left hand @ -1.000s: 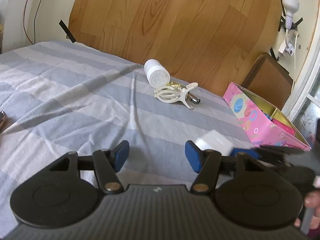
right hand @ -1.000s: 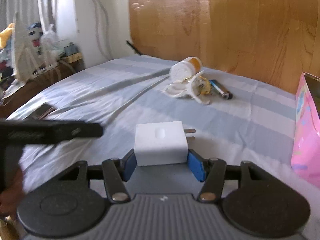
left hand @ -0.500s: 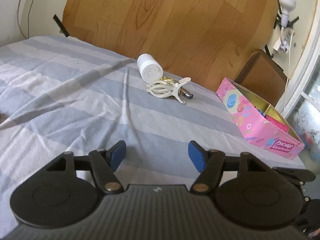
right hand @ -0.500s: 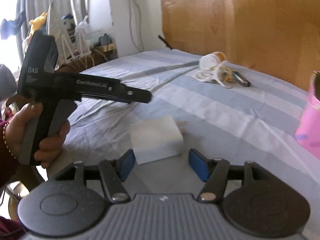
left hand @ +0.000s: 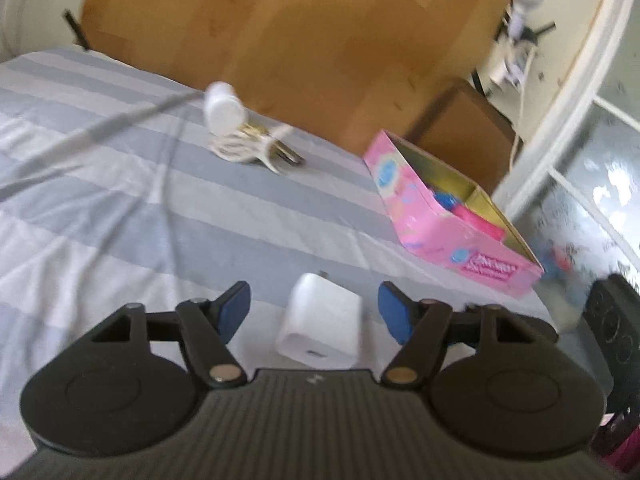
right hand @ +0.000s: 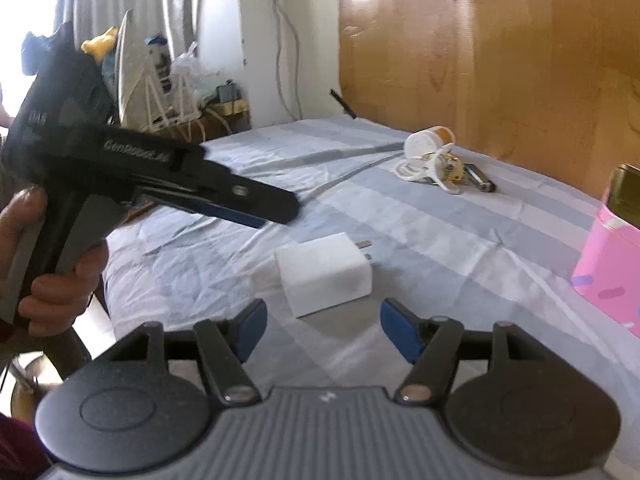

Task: Organize rigid objects
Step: 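Carry the white charger into the tin and open the right gripper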

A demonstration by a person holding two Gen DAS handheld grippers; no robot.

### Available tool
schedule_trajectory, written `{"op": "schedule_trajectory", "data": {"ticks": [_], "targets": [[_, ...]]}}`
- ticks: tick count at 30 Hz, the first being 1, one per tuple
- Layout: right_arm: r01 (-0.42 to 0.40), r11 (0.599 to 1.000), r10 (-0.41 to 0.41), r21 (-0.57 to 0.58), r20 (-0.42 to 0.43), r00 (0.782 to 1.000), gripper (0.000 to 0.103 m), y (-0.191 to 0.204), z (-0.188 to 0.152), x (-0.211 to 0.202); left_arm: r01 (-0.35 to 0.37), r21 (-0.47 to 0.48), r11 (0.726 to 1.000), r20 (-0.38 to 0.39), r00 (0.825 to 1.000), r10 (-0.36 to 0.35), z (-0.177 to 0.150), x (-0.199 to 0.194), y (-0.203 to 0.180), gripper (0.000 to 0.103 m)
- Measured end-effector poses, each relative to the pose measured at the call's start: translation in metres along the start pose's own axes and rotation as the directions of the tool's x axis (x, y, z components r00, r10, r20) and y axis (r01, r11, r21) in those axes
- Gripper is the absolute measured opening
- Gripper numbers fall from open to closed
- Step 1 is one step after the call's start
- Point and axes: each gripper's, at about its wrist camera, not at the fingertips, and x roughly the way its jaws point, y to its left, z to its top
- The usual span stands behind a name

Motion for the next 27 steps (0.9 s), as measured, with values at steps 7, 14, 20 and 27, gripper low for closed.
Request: {"op": "schedule_trajectory", "data": {"ticks": [7,14,20,27], "targets": [[0.020,0.997,-0.024,-0.070,-0.058,0.998,0.057,0.004,0.011,0.035,0.000,0.075,0.997,-0.068,0.998,0.005,-0.013,0.036,-0.015,0.076],[0.073,0.995,-0.069,-0.074,0.051,0.996,0.057,0.000,0.009,0.012,0.011,0.091,0.996,-0.014,1.000,-0.009,0.013,0.033,-0.038,0.066],[0.206,0.978,-0.199,-0.025,0.175,0.964,0.057,-0.042,0.018,-0.038,0.050,0.270,0.961,0.029,0.998,-0.060,0.046,0.059,-0.113,0.066],[0.371,0.924,-0.381,0.089,0.195,0.904,0.056,-0.118,0.014,-0.080,0.190,0.414,0.890,0.025,0.975,-0.219,0.069,0.115,-0.204,0.066]]}}
